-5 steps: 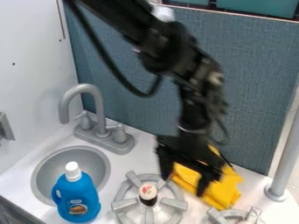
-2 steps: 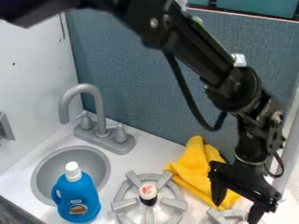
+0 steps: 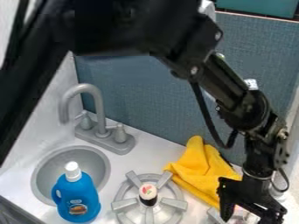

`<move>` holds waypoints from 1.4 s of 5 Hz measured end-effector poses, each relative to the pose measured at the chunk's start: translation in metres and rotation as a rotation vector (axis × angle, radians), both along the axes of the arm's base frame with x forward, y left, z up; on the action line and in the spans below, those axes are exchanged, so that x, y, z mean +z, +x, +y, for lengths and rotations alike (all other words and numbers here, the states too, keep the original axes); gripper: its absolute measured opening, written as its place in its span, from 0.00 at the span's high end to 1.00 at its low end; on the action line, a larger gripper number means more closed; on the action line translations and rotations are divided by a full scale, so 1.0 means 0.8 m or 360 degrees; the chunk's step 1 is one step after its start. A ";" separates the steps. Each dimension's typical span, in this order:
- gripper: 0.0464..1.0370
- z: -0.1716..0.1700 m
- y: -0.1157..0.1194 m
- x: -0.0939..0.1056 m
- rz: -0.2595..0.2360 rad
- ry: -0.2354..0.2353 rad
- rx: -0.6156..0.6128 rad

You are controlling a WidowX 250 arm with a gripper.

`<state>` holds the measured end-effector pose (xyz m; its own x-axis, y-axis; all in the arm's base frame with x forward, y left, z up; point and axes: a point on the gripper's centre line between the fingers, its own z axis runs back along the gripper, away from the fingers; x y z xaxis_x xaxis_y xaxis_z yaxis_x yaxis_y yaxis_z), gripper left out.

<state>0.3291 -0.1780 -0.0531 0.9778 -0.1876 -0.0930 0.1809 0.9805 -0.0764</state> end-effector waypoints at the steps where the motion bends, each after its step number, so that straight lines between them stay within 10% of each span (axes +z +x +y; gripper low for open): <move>1: 0.06 -0.006 0.003 -0.018 0.0043 -0.0020 -0.0008; 4: 0.49 0.000 -0.008 -0.017 0.0127 0.0020 -0.0014; 6: 0.50 0.031 -0.053 0.056 0.0007 -0.0001 -0.0048; 7: 0.50 0.085 -0.098 0.057 0.0108 0.0088 0.0026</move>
<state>0.2507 -0.1101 -0.0073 0.9719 -0.1642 -0.1689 0.1608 0.9864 -0.0335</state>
